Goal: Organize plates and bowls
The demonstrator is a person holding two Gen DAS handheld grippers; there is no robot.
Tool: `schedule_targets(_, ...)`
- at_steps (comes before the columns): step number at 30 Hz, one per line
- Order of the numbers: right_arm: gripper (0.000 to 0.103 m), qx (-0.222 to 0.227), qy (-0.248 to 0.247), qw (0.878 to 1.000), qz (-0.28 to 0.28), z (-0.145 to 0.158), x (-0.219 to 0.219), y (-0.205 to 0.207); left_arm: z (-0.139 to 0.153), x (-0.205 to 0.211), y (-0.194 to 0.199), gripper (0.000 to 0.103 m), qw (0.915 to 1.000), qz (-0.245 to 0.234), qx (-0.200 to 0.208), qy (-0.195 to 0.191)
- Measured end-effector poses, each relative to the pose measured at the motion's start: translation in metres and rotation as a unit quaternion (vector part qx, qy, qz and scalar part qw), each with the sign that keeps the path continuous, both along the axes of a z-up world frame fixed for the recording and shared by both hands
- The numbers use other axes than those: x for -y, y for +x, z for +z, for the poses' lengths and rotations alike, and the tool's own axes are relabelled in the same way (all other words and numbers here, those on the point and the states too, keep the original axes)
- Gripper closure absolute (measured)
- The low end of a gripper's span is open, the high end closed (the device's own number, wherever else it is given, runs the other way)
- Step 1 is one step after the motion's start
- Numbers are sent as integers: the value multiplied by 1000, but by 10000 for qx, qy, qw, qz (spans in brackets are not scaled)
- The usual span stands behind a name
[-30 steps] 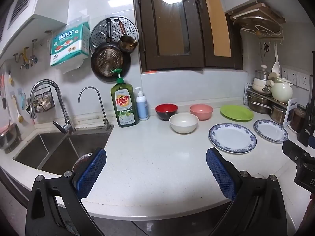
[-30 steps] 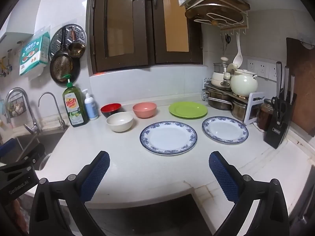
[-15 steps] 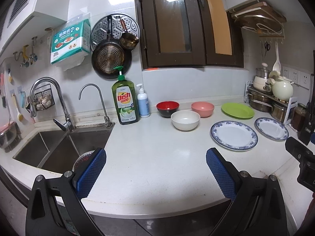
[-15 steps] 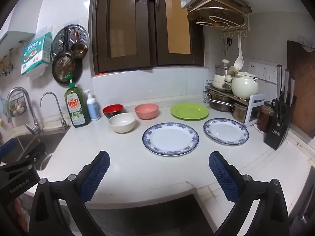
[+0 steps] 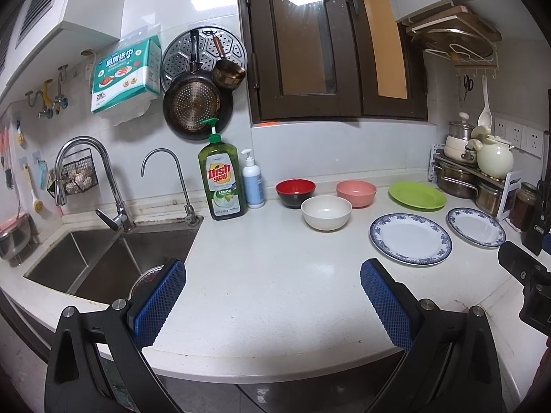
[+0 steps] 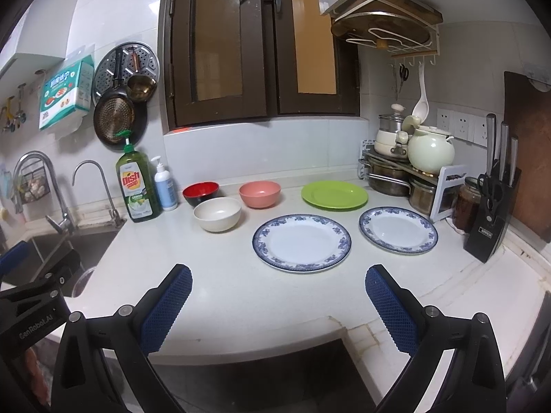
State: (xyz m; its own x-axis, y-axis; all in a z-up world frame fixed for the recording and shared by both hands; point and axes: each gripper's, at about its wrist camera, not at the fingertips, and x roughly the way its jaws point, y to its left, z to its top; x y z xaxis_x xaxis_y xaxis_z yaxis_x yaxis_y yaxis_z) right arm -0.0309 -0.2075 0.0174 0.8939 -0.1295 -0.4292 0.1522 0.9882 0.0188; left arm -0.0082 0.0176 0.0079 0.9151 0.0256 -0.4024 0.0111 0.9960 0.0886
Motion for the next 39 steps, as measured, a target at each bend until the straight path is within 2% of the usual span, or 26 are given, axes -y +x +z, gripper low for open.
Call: schedule_targets(39, 1, 81, 13, 10000, 14, 5, -5, -3, 7, -6, 3, 0, 9998, -114, 32, -131)
